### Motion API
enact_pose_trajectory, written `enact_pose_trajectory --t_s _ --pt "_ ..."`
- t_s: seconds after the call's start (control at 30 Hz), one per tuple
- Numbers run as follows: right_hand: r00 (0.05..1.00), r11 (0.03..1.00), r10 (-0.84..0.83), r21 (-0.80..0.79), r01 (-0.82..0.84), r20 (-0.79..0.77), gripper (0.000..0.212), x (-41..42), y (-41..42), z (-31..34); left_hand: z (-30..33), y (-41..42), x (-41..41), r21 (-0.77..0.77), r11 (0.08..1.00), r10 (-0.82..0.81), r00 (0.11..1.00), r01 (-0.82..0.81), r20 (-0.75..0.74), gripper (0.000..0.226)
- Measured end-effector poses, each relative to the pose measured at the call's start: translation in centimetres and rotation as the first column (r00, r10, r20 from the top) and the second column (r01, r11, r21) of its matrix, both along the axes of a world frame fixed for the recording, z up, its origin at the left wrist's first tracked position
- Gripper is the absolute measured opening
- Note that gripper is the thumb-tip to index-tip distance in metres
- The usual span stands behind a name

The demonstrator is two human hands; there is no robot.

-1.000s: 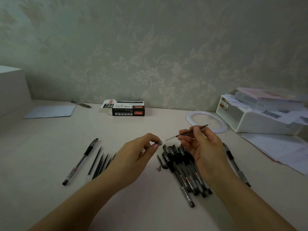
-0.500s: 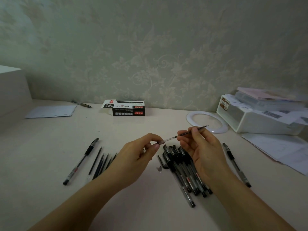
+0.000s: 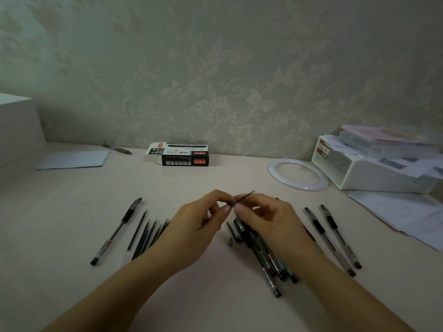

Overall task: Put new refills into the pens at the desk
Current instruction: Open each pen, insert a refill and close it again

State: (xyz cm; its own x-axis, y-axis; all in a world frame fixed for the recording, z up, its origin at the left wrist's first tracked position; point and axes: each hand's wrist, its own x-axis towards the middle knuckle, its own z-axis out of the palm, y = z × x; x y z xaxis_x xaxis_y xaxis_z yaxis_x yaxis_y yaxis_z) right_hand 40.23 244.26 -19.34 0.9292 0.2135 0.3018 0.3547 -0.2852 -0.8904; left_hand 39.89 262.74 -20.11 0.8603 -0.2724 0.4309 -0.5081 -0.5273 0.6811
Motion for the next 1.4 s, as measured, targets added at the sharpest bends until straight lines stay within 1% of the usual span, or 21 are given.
enact_pose_trajectory --t_s 0.1,0.17,0.2,0.27,0.3,0.33,0.37,0.4,0.47,0.53,0.57,0.63,0.8,0.9,1.0,1.13,1.2,1.33,1.37,1.4 --pt "0.991 0.962 -0.018 -0.267 0.054 0.133 0.023 0.1 -0.2 -0.5 0.0 0.1 0.1 -0.012 1.000 0.018 1.000 -0.018 0.001 0.015" --pt "0.978 0.896 0.024 -0.439 0.070 0.205 0.024 0.1 -0.2 -0.7 -0.1 0.2 0.2 -0.013 0.999 0.031 1.000 -0.031 0.004 0.015" --pt "0.976 0.860 0.051 -0.506 0.064 0.211 0.024 0.1 -0.2 -0.8 -0.1 0.2 0.2 -0.010 0.999 0.036 0.999 -0.036 0.006 0.015" --pt "0.978 0.809 0.088 -0.586 0.041 0.191 0.022 0.0 -0.1 -1.1 -0.2 0.2 0.3 0.002 0.999 0.044 0.999 -0.044 0.003 0.015" --pt "0.978 0.803 0.098 -0.595 0.031 0.183 0.018 0.0 0.0 -1.2 -0.3 0.2 0.3 0.009 0.999 0.045 0.999 -0.045 0.003 0.015" --pt "0.978 0.815 0.098 -0.579 0.028 0.184 0.012 0.0 0.1 -1.2 -0.3 0.2 0.3 0.018 0.999 0.046 0.999 -0.047 0.004 0.016" --pt "0.979 0.850 0.082 -0.527 0.028 0.185 0.005 0.0 0.1 -1.2 -0.3 0.3 0.3 0.029 0.999 0.046 0.999 -0.046 0.005 0.017" --pt "0.984 0.898 0.044 -0.438 0.038 0.175 0.005 0.0 0.0 -1.0 -0.3 0.3 0.3 0.042 0.998 0.044 0.999 -0.044 0.007 0.018" --pt "0.992 0.979 -0.066 -0.186 0.085 0.106 0.010 0.3 -0.3 -0.7 -0.3 0.3 0.3 0.073 0.997 0.039 0.999 -0.039 0.009 0.019" --pt "0.988 0.988 -0.148 0.049 0.147 0.035 0.011 0.6 -0.8 -0.4 -0.3 0.3 0.3 0.098 0.994 0.040 0.999 -0.040 0.006 0.019" --pt "0.987 0.979 -0.162 0.130 0.159 0.011 0.011 0.8 -0.9 -0.3 -0.3 0.3 0.2 0.105 0.994 0.041 0.999 -0.041 0.004 0.019" --pt "0.991 0.973 -0.133 0.192 0.131 -0.006 0.012 0.8 -1.1 -0.1 -0.3 0.2 0.2 0.110 0.993 0.035 0.999 -0.035 0.000 0.019" --pt "1.000 0.992 0.006 0.125 -0.006 0.003 0.016 0.7 -0.4 -0.4 -0.1 0.1 0.0 0.111 0.994 -0.004 1.000 0.003 0.007 0.017" --pt "0.999 0.994 0.038 0.098 -0.039 0.015 0.018 0.8 -0.5 -0.4 -0.2 0.3 0.0 0.141 0.990 -0.002 1.000 -0.001 0.018 0.014" --pt "0.998 0.996 0.054 0.070 -0.055 0.010 0.019 0.8 -0.8 -0.3 -0.2 0.4 0.0 0.189 0.981 0.038 0.999 -0.045 0.037 0.009" --pt "0.998 0.998 0.068 -0.011 -0.068 0.006 0.012 0.8 -0.9 -0.5 0.1 0.5 -0.1 0.290 0.954 0.037 0.991 -0.074 0.130 0.006" --pt "0.998 0.995 0.066 -0.070 -0.064 0.014 0.005 0.7 -0.9 -0.5 0.1 0.4 -0.2 0.296 0.952 0.027 0.987 -0.073 0.157 0.006" --pt "0.992 0.978 0.027 -0.207 -0.001 0.122 0.038 0.4 -0.5 -0.7 0.1 0.2 -0.4 0.272 0.960 0.015 0.985 -0.062 0.170 0.010" --pt "0.989 0.975 0.029 -0.221 0.004 0.144 0.041 0.3 -0.5 -0.7 0.0 0.1 -0.4 0.269 0.961 0.014 0.986 -0.060 0.168 0.010" --pt "0.988 0.974 0.029 -0.228 0.007 0.154 0.040 0.3 -0.4 -0.7 0.0 0.1 -0.4 0.265 0.963 0.014 0.986 -0.058 0.166 0.010"
